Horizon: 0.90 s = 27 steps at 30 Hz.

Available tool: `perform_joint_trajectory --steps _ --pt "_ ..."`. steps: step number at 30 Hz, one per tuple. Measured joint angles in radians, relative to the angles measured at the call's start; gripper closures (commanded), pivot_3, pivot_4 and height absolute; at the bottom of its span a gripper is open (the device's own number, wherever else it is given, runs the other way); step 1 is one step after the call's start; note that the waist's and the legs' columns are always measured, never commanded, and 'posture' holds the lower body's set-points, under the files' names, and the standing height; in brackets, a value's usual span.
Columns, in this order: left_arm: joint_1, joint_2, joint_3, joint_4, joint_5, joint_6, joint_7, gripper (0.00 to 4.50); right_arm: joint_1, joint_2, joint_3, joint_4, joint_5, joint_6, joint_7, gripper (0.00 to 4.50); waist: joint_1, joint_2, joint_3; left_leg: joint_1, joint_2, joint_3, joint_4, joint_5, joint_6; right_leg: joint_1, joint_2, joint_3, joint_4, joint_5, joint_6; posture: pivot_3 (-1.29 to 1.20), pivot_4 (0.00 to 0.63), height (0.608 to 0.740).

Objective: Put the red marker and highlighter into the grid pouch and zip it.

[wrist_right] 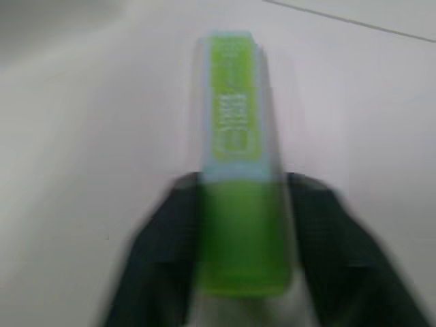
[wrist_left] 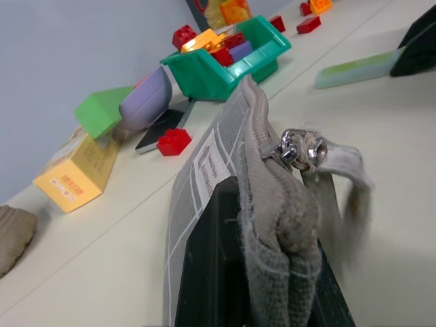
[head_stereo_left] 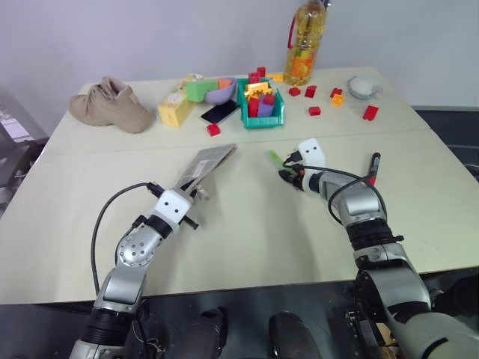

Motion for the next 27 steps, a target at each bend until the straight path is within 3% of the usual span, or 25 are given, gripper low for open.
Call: perform_joint_trajectory --steps 6,16,27 --pt "-0.009 -0.010 0.002 0.009 -0.010 -0.001 0.001 4.50 0.032 -0.012 0.017 -0.057 -0.004 -0.007 0.013 3.59 0.001 0.000 0.000 0.000 0.000 0.000 0.000 0.000 0.000 0.000 0.000 0.000 0.000 0.000 0.000 0.00 0.150 0.740" --pt "-0.036 -0.037 0.027 0.005 -0.156 0.004 -0.068 4.50 0.068 -0.152 0.062 -0.477 0.081 0.048 0.239 3.59 -0.001 0.000 0.000 -0.003 0.000 0.000 0.001 0.000 0.000 -0.002 0.000 0.000 0.000 0.000 0.000 0.00 0.150 0.740" --pt "-0.037 -0.048 0.026 -0.002 -0.166 0.004 -0.090 4.50 0.068 -0.149 0.102 -0.509 0.090 0.111 0.246 3.59 0.002 0.000 0.000 -0.003 0.000 0.000 0.001 0.000 0.000 -0.002 0.000 0.000 0.000 0.000 0.000 0.00 0.150 0.740"
